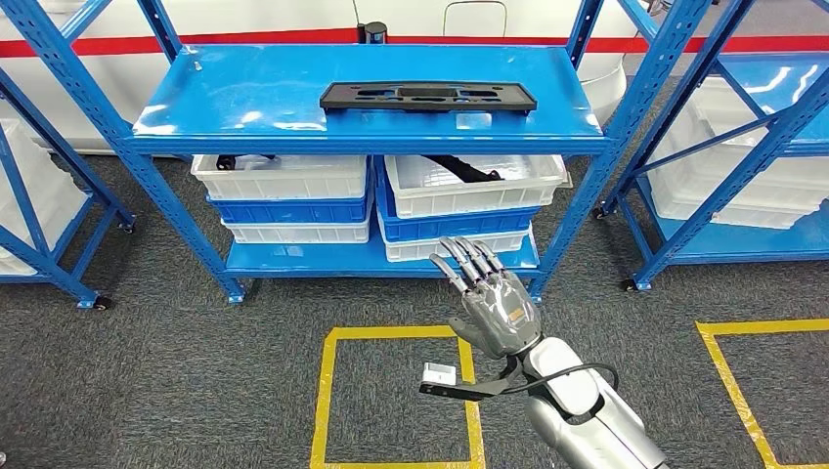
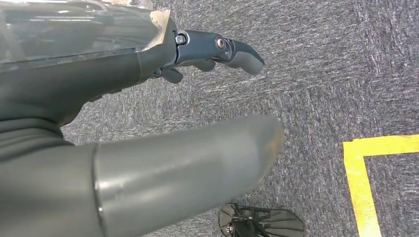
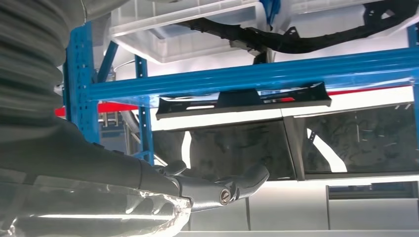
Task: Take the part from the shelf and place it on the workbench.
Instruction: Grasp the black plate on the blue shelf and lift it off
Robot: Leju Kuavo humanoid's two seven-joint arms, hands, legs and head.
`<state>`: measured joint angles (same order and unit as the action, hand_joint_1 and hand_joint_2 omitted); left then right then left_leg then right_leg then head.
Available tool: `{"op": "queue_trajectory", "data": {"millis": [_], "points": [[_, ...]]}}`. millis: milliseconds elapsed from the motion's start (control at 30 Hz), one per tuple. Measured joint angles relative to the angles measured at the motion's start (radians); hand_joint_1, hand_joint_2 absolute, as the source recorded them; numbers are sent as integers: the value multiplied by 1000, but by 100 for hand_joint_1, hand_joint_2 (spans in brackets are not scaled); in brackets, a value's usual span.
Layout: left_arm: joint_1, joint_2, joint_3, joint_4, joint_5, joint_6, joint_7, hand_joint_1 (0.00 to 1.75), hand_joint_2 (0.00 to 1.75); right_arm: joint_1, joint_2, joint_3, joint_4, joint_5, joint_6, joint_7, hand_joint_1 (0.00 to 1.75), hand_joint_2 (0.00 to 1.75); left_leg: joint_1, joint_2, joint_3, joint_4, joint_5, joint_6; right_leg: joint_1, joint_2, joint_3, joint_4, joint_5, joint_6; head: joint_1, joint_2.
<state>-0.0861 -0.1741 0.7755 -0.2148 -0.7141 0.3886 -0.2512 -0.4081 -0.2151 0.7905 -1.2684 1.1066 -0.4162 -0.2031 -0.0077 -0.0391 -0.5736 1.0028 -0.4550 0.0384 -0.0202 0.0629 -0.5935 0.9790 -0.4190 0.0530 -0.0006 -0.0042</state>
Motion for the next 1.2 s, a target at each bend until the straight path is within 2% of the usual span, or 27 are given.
{"op": "queue_trajectory", "data": {"millis": [433, 1000, 1200], "points": [[0, 0, 0, 0, 0, 0, 0, 0, 0, 0, -17, 0, -7, 10, -1, 10, 0, 175, 0, 0, 0, 0, 0, 0, 0, 0, 0, 0, 0, 0, 0, 0], [1, 0, 6, 3, 1, 3, -5, 0, 0, 0, -13, -1, -8, 38, -2, 29, 0, 175, 0, 0, 0, 0, 0, 0, 0, 0, 0, 0, 0, 0, 0, 0], [1, 0, 6, 3, 1, -22, -20, 0, 0, 0, -13, -11, -7, 61, -9, 45, 0, 175, -2, 0, 0, 1, 0, 0, -2, 0, 0, -1, 0, 1, 0, 0]]}}
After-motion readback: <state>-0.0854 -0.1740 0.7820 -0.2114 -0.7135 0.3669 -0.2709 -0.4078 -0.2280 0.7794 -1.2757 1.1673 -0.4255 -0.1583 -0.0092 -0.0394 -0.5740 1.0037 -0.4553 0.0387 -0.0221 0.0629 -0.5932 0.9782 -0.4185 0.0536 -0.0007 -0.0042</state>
